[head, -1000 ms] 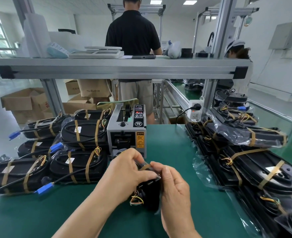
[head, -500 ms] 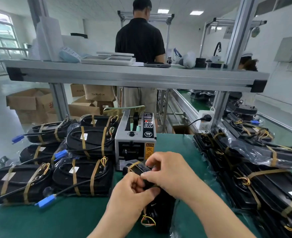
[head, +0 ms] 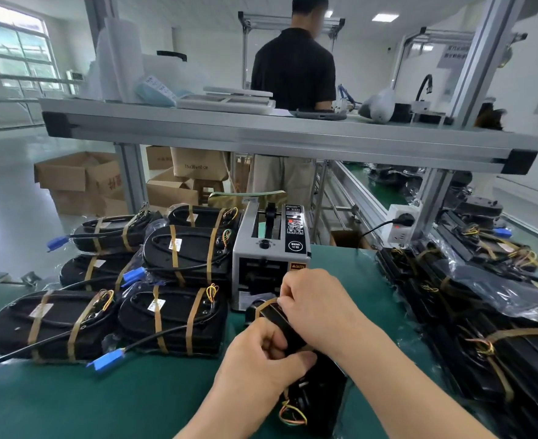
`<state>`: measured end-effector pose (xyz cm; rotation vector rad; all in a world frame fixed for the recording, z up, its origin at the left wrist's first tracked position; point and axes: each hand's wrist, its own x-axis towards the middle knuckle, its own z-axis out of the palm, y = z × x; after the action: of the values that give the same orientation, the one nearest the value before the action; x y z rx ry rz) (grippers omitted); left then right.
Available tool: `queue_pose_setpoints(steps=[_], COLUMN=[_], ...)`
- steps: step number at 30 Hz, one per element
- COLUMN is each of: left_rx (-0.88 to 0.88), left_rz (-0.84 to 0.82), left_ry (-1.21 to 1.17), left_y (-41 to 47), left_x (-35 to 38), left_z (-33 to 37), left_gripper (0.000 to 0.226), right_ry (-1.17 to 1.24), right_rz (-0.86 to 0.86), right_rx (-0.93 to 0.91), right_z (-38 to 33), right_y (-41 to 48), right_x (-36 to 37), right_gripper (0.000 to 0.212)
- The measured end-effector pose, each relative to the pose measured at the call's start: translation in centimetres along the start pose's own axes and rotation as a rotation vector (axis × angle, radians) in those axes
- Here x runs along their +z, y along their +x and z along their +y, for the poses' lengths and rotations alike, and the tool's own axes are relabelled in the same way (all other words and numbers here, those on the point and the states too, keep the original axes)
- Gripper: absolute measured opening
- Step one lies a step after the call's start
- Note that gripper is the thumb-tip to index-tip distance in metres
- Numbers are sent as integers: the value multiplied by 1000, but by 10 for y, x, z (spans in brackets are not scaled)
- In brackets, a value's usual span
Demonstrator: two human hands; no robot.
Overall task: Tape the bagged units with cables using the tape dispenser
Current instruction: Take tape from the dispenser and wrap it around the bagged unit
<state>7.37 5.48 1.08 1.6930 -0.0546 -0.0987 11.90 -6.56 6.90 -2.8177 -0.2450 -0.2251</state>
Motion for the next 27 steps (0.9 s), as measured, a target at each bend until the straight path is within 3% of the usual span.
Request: queue_pose_setpoints(steps=[6,10,16,19,27], left_rx=[17,7,-267,-404,-507], left_rz=[-33,-128,277,281,284], left_ry=[40,22,-343,-459,-538], left_y=[3,8,72,94,113], left_x=[-2,-9,-24,-18,-8], left_z=[0,6,12,7,9], left_gripper=[34,24,16,15,26], right_ry=[376,427,474,505,524], right_rz=[-10,49,124,142,147], right_rx=[266,350,445,435,406], right_z=[17,25,41,37,26], right_y=[-1,-2,-9,-9,-8], right_x=[17,22,23,26,31], right_gripper=[23,24,23,23,25])
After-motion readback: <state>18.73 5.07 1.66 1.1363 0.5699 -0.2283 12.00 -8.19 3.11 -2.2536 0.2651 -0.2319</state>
